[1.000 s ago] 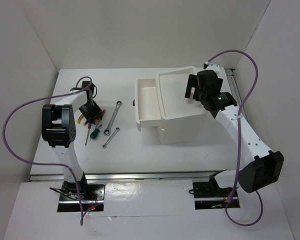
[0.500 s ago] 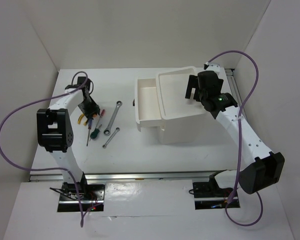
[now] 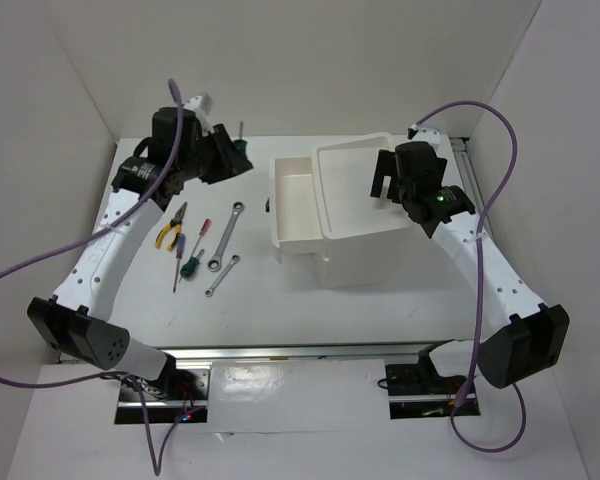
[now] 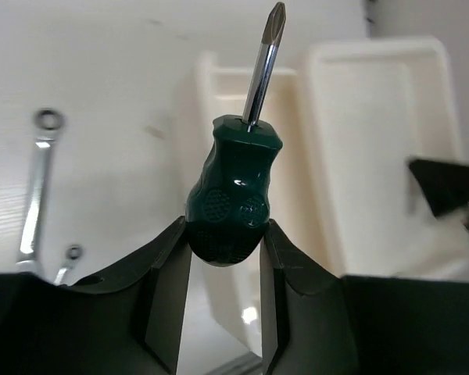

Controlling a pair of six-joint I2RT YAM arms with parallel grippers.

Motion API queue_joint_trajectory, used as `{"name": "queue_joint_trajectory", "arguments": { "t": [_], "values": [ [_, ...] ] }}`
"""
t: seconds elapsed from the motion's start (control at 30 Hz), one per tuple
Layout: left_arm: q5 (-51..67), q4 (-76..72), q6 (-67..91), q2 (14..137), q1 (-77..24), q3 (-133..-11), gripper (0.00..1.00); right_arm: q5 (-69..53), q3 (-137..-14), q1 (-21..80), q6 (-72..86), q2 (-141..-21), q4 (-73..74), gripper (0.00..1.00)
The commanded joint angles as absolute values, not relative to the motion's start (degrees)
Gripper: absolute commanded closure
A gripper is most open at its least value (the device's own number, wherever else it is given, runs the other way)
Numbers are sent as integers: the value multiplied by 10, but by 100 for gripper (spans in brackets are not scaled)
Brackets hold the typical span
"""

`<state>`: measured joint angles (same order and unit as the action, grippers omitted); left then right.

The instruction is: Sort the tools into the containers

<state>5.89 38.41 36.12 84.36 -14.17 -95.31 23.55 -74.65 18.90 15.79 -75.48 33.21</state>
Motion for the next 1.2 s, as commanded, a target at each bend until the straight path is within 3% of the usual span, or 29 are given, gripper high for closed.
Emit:
{"name": "queue_joint_trajectory", "arguments": {
  "t": [0.0,0.17,0.27,0.3,0.37,0.43,0.57,0.77,0.97,1.17],
  "values": [
    [122,350,352,834,-214,-962,100,254,-738,193,145,-758,377,0],
    [144,282,383,845,-273,-908,100,260,-738,193,145,-752,377,0],
    [119,288,388,865,-293,-910,62,260,-744,193,145,-752,377,0],
    [119,288,388,872,-298,-911,32,260,-744,193,145,-752,377,0],
    [119,288,388,872,-298,-911,11,260,-744,193,145,-752,377,0],
    [110,281,388,860,-292,-911,1,260,-738,193,145,-747,372,0],
    [51,335,389,829,-266,-923,0,260,-738,193,145,-747,372,0],
    [-213,479,459,752,-189,-845,0,249,-738,193,140,-747,372,0],
    [-150,471,456,736,-81,-688,0,243,-733,193,140,-747,367,0],
    [-124,430,439,785,-61,-605,1,237,-733,193,140,-747,367,0]
  ]
}}
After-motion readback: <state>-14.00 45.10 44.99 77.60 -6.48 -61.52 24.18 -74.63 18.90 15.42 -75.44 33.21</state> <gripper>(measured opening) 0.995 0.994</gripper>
